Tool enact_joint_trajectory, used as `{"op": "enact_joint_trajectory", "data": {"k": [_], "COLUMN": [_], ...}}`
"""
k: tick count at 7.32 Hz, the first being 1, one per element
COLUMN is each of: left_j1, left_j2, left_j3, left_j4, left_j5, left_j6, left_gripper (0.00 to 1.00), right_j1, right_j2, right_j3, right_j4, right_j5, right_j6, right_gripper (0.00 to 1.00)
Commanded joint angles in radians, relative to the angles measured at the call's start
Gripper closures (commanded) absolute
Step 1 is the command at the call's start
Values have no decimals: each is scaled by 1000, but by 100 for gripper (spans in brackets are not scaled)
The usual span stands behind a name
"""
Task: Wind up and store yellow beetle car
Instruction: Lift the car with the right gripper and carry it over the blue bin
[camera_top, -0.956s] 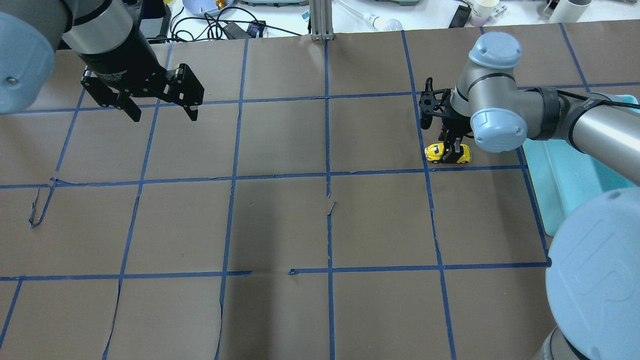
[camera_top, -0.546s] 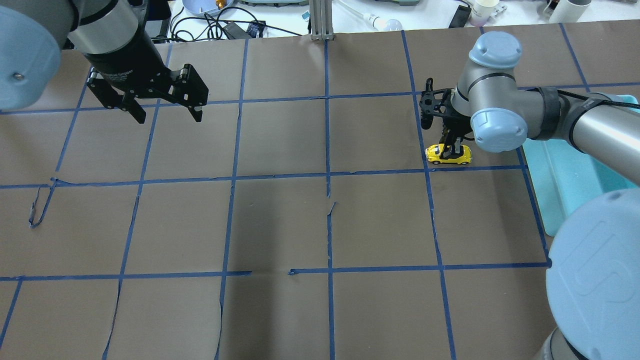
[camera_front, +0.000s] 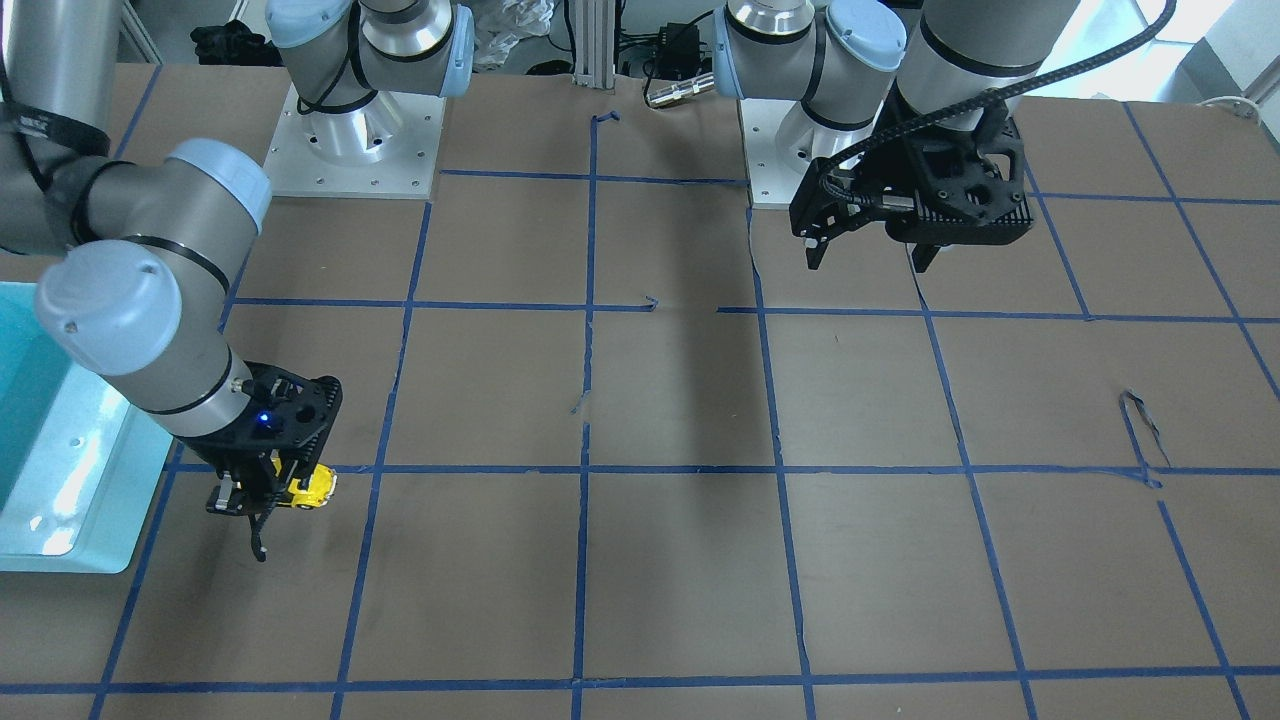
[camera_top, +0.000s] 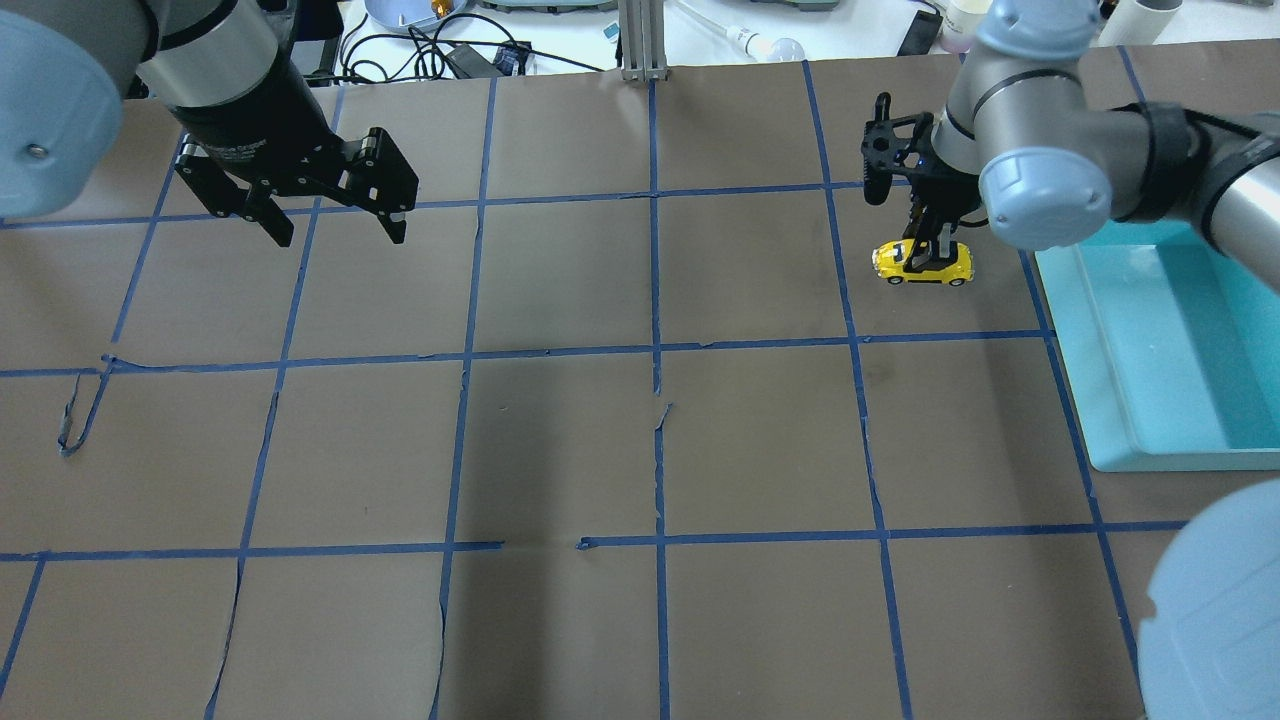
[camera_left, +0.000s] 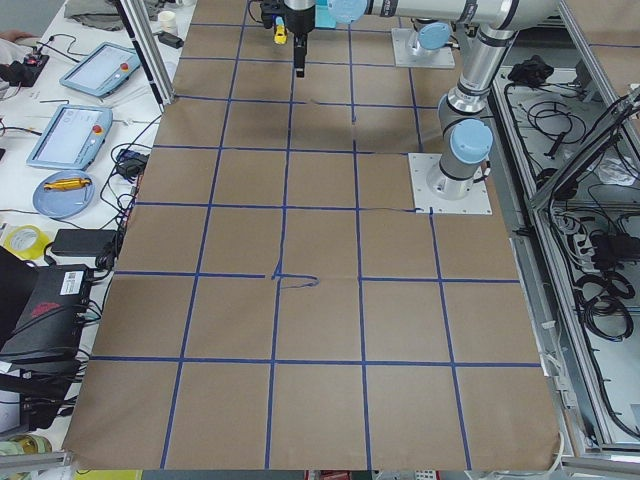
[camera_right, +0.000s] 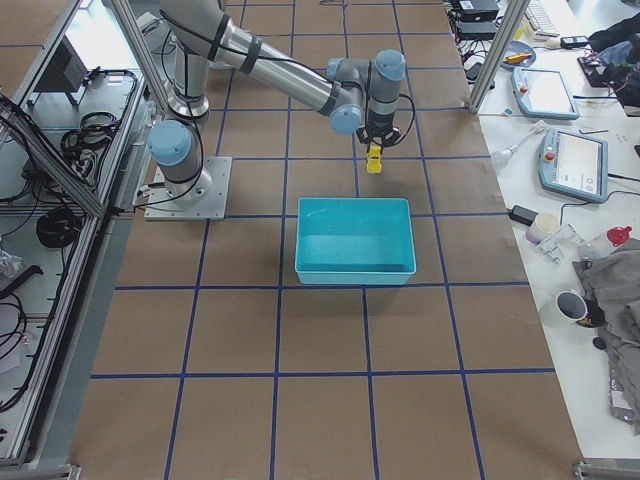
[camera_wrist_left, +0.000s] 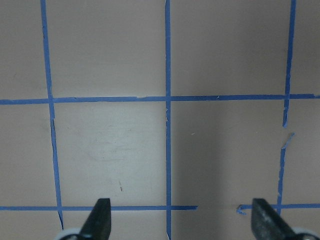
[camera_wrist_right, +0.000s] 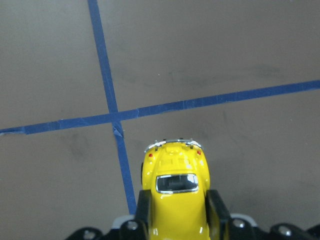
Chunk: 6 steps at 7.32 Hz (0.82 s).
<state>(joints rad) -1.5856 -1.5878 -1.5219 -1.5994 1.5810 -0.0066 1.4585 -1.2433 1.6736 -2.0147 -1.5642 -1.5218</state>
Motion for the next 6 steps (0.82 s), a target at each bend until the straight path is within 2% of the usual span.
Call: {"op": "enact_joint_trajectory", "data": {"k": [1, 4, 6], "left_j1": [3, 4, 4], "left_j2": [0, -1, -1], "left_j3": [2, 0, 0], "left_j4": [3, 7, 7], "left_j5": [-3, -3, -1], "left_j6": [0, 2, 2], "left_gripper": [0, 0, 0], "right_j1": [-141, -384, -475], "right_j2": [-45, -38, -4], "right_j3": [-101, -94, -24], "right_j4": [201, 182, 101], "right_j5": [7, -4, -2], "right_j6": [-118, -407, -498], "right_gripper": [89, 89, 89]}}
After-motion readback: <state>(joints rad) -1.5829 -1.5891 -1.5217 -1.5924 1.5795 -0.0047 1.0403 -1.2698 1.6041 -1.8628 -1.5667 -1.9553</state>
